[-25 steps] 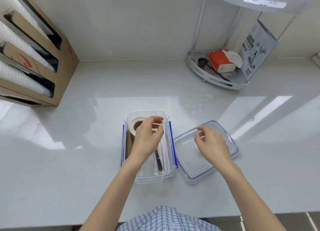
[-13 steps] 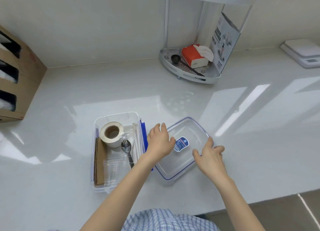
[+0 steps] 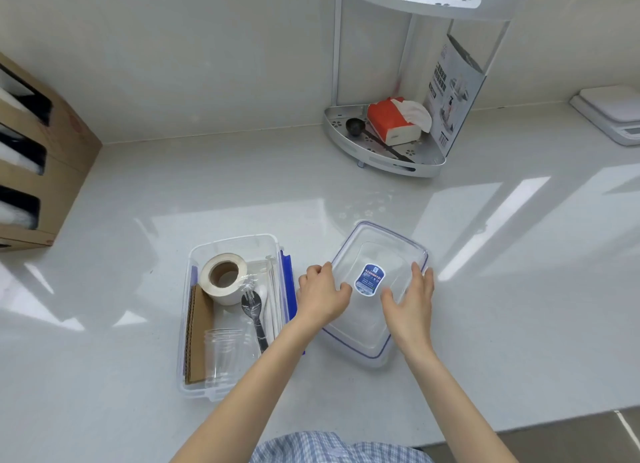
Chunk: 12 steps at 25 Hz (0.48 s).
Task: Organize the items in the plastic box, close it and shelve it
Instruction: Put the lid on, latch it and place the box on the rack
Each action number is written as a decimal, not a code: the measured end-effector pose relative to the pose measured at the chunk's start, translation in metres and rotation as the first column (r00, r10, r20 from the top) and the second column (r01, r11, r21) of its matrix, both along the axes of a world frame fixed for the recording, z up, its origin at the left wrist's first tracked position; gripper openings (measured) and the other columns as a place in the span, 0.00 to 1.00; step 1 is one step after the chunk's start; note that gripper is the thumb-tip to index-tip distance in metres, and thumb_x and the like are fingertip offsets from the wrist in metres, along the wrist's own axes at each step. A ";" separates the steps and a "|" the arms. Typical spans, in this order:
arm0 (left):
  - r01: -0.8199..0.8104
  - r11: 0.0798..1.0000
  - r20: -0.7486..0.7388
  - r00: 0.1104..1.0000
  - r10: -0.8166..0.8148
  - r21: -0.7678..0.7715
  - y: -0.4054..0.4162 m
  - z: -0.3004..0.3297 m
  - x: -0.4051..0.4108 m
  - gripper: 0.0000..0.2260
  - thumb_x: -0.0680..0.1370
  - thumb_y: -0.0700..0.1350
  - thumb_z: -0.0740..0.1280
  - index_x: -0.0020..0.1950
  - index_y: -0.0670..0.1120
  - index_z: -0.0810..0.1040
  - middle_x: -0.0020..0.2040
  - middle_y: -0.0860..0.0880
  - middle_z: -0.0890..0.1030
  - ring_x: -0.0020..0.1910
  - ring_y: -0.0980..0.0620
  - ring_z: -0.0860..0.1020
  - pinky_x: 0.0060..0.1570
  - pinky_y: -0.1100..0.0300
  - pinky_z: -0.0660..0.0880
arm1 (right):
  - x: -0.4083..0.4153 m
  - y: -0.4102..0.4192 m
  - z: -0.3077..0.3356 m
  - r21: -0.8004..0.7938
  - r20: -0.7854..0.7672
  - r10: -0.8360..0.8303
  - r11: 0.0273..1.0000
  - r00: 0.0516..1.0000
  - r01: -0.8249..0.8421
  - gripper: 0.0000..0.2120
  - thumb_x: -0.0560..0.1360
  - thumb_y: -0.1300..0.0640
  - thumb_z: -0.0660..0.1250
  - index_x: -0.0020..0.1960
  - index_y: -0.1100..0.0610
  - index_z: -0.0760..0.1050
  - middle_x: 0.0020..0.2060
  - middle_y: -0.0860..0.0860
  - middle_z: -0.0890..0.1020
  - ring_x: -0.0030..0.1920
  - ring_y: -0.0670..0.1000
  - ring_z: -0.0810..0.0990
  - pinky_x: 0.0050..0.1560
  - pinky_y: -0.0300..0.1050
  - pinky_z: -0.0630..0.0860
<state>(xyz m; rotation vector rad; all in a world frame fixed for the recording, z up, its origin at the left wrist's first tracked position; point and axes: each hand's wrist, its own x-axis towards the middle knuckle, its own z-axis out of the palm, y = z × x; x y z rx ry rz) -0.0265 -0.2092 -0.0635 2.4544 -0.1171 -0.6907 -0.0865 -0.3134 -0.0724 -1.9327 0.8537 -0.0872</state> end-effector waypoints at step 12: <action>-0.208 0.917 0.260 0.917 0.304 -0.340 0.050 0.057 0.002 0.16 0.74 0.39 0.60 0.62 0.45 0.71 0.60 0.42 0.73 0.59 0.45 0.73 0.62 0.51 0.70 | 0.021 0.016 0.056 0.034 0.234 0.062 0.997 0.970 -0.072 0.29 0.75 0.64 0.57 0.73 0.53 0.52 0.74 0.52 0.56 0.68 0.53 0.67 0.62 0.45 0.68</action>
